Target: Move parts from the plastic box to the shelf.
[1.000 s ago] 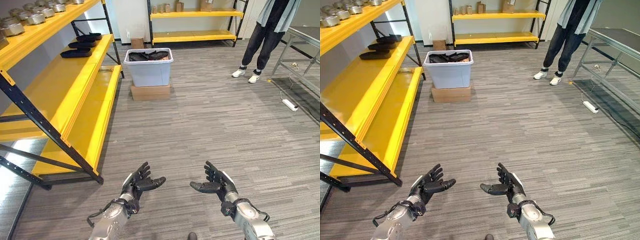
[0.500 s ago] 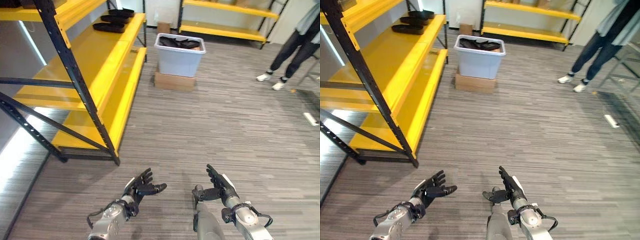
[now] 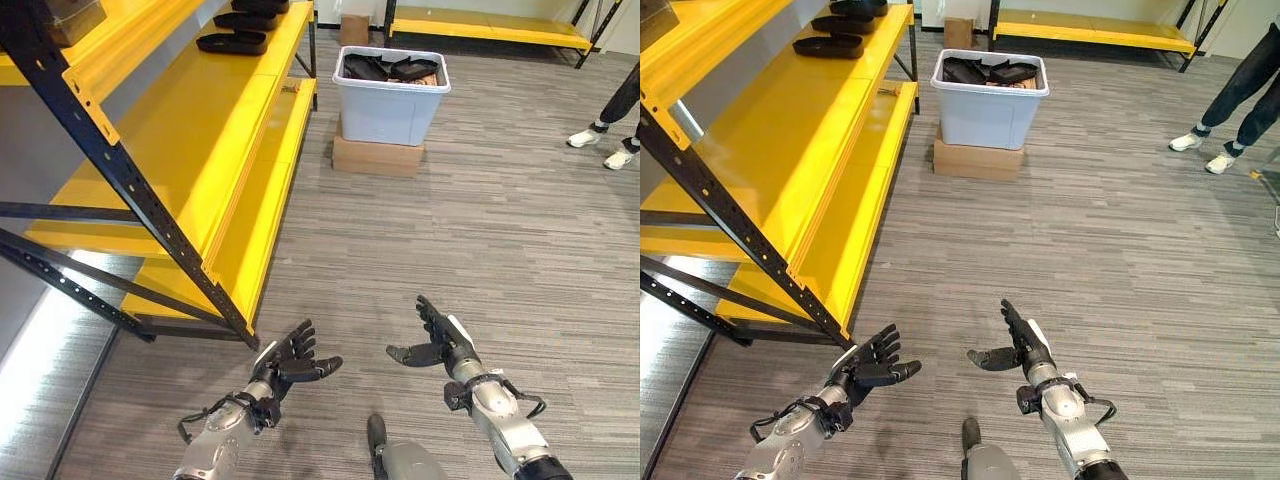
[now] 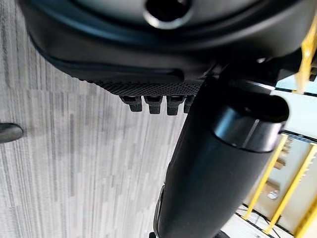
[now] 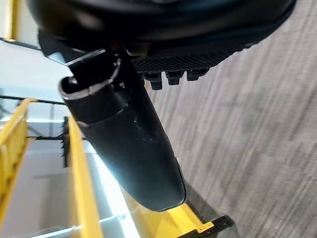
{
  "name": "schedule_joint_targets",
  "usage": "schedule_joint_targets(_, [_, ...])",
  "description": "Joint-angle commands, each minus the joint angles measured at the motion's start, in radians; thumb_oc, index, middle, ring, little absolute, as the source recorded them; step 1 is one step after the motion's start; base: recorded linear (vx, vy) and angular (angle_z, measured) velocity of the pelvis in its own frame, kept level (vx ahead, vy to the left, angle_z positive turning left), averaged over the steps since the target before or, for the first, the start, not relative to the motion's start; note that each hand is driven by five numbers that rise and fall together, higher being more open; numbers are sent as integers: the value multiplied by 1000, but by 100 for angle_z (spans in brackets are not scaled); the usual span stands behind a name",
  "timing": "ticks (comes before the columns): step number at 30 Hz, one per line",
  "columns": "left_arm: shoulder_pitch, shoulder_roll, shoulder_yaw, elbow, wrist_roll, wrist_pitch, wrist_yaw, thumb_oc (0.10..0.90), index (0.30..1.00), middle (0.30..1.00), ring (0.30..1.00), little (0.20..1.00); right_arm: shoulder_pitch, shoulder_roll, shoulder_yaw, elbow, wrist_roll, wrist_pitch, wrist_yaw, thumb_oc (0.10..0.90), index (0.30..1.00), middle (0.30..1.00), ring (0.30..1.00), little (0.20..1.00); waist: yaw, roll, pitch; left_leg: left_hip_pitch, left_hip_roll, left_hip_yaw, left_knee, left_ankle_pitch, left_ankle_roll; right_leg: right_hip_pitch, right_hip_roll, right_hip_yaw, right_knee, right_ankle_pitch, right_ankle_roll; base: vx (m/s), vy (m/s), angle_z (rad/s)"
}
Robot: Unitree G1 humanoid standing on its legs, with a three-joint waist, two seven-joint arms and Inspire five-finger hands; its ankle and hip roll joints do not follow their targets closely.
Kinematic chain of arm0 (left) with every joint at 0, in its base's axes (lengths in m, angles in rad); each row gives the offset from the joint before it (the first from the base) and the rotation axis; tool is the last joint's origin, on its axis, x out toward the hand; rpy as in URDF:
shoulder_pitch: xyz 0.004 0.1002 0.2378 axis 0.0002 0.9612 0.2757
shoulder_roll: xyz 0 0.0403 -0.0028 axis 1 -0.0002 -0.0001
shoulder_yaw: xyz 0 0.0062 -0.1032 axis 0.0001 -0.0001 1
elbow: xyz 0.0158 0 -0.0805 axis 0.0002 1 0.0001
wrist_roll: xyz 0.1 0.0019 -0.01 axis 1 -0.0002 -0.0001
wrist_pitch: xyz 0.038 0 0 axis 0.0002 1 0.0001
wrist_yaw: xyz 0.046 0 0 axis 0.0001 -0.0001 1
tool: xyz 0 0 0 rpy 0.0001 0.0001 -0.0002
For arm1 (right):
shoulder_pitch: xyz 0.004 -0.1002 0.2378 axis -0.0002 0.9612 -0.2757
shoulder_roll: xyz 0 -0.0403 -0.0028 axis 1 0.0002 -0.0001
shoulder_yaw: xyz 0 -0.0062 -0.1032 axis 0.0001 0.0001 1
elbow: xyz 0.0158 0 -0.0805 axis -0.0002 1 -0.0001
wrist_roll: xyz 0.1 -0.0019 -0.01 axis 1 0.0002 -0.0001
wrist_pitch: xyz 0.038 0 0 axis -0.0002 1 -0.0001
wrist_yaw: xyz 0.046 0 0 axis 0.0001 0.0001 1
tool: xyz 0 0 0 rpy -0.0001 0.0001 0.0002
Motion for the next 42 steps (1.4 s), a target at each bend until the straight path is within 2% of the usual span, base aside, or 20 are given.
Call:
schedule_joint_targets(1, [-22, -2, 2, -77, -2, -57, -39, 900, 1000, 1000, 1000, 1000, -32, -7, -35, -62, 19, -66, -95, 900, 1000, 1000, 1000, 1000, -21, 3, -82, -20, 9, 0, 38, -39, 53, -85, -81, 16, 42, -39, 85, 59, -87, -2])
schedule_joint_targets(6, [-47, -18, -15, -77, -26, -62, -23, 900, 1000, 1000, 1000, 1000, -39, -14, -61, -56, 10, -46, -187, 900, 1000, 1000, 1000, 1000, -48, 24, -85, -37, 28, 20, 56, -13, 34, -93, -61, 25, 55, -65, 58, 34, -56, -11])
schedule_joint_targets(9, [-63, -29, -31, -71, -38, -74, -9, 900, 1000, 1000, 1000, 1000, -46, -21, -75, -43, 8, -45, -197, 900, 1000, 1000, 1000, 1000, -61, 37, -87, -51, 37, 38, 66, 21, 21, -86, -53, 30, 42, -72, 45, 11, -12, -8])
schedule_joint_targets(12, [-69, -37, -41, -66, -41, -90, -3, 900, 1000, 1000, 1000, 1000, -42, -18, -80, -44, -3, -31, -212, 900, 1000, 1000, 1000, 1000, -70, 45, -83, -67, 39, 64, 85, 31, 16, -84, -56, 27, 34, -72, 41, 23, -47, -23])
schedule_joint_targets(15, [-58, -38, -40, -71, -38, -94, 8, 900, 1000, 1000, 1000, 1000, -38, -11, -84, -42, 6, -21, -202, 900, 1000, 1000, 1000, 1000, -66, 45, -81, -70, 45, 105, 104, 30, 15, -85, -67, -18, 48, -84, 39, 40, -98, -12])
schedule_joint_targets(17, [-52, -42, -36, -74, -37, -98, 11, 900, 1000, 1000, 1000, 1000, -43, -14, -75, -37, 12, -51, -127, 900, 1000, 1000, 1000, 1000, -55, 49, -80, -73, 53, 135, 136, 45, 7, -78, -73, -79, 59, -103, 24, 32, -127, -18])
schedule_joint_targets(21, [-54, -41, -37, -75, -35, -110, 13, 900, 1000, 1000, 1000, 1000, -41, -16, -50, -50, 5, -68, -112, 900, 1000, 1000, 1000, 1000, -46, 52, -82, -102, 54, 134, 202, 71, -1, -68, -67, -106, 56, -119, 3, 30, -147, -45])
schedule_joint_targets(24, [-68, -49, -36, -62, -42, -154, 45, 900, 1000, 1000, 1000, 1000, -37, -33, -39, -46, -4, -85, -85, 900, 1000, 1000, 1000, 1000, -44, 57, -95, -128, 54, 129, 336, 136, -25, -37, -36, -120, 40, -153, -35, 52, -219, -18])
schedule_joint_targets(25, [-73, -49, -36, -56, -28, -166, 72, 900, 1000, 1000, 1000, 1000, -35, -39, -35, -43, -5, -95, -75, 900, 1000, 1000, 1000, 1000, -47, 57, -100, -134, 68, 141, 385, 175, -41, -24, -26, -125, 26, -158, -48, 125, -248, -31])
schedule_joint_targets(26, [-79, -48, -36, -53, -32, -174, 99, 900, 1000, 1000, 1000, 1000, -30, -46, -34, -44, 4, -102, -67, 900, 1000, 1000, 1000, 1000, -51, 59, -103, -142, 103, 147, 486, 221, -81, 9, -4, -130, 2, -179, -64, 133, -371, -20])
schedule_joint_targets(27, [-89, -48, -22, -62, -46, -150, 96, 900, 1000, 1000, 1000, 1000, -29, -51, -33, -40, 13, -114, -71, 900, 1000, 1000, 1000, 1000, -39, 31, -109, -219, 102, 150, 633, 237, -66, 41, -7, -130, -42, -154, -83, 117, -306, -1])
schedule_joint_targets(28, [-90, -48, -21, -63, -41, -147, 97, 900, 1000, 1000, 1000, 1000, -29, -51, -33, -39, 14, -115, -72, 900, 1000, 1000, 1000, 1000, -38, 30, -110, -226, 101, 148, 642, 234, -64, 43, -7, -129, -44, -153, -83, 70, -232, 4])
schedule_joint_targets(29, [-94, -45, -19, -58, -24, -143, 95, 900, 1000, 1000, 1000, 1000, -32, -51, -32, -26, 25, -121, -80, 900, 1000, 1000, 1000, 1000, -26, 23, -104, -268, 77, 132, 656, 204, -44, 62, -8, -117, -51, -149, -76, 101, -53, -12])
schedule_joint_targets(31, [-95, -33, -7, -60, -17, -129, 97, 900, 1000, 1000, 1000, 1000, -34, -48, -42, -24, 27, -116, -72, 900, 1000, 1000, 1000, 1000, -18, 15, -90, -301, 49, 144, 559, 134, 1, 84, -13, -87, -53, -144, -55, 140, 4, -16])
schedule_joint_targets(32, [-94, -25, -1, -63, -8, -121, 111, 900, 1000, 1000, 1000, 1000, -31, -46, -47, -33, 19, -107, -71, 900, 1000, 1000, 1000, 1000, -18, 12, -84, -309, 44, 161, 493, 119, 16, 91, -14, -77, -51, -143, -47, 137, 82, -5])
schedule_joint_targets(35, [-109, -2, 2, -57, 76, -101, 181, 900, 1000, 1000, 1000, 1000, -13, -44, -51, -69, 2, -72, -70, 900, 1000, 1000, 1000, 1000, -16, 11, -65, -361, 50, 204, 239, 163, 17, 147, -2, -51, -67, -156, -27, 143, 128, 33])
schedule_joint_targets(38, [-111, 8, -7, -64, 74, -128, 173, 900, 1000, 1000, 1000, 1000, -6, -48, -22, -80, 3, -68, -58, 900, 1000, 1000, 1000, 1000, 9, 28, -54, -401, 70, 179, 12, 273, -10, 210, 15, -43, -73, -178, -16, 220, 122, -6])
schedule_joint_targets(39, [-106, 13, -6, -65, 67, -134, 178, 900, 1000, 1000, 1000, 1000, -6, -46, -11, -78, -2, -72, -49, 900, 1000, 1000, 1000, 1000, 19, 29, -49, -409, 82, 150, -28, 299, -19, 226, 18, -36, -68, -187, -16, 242, 87, -71])
schedule_joint_targets(42, [-102, 12, 9, -41, 40, -146, 180, 900, 1000, 1000, 1000, 1000, -9, -48, 20, -73, 2, -75, -29, 900, 1000, 1000, 1000, 1000, 35, 26, -38, -405, 111, 114, -54, 307, -28, 248, 13, -26, -44, -213, -10, 222, 79, -66])
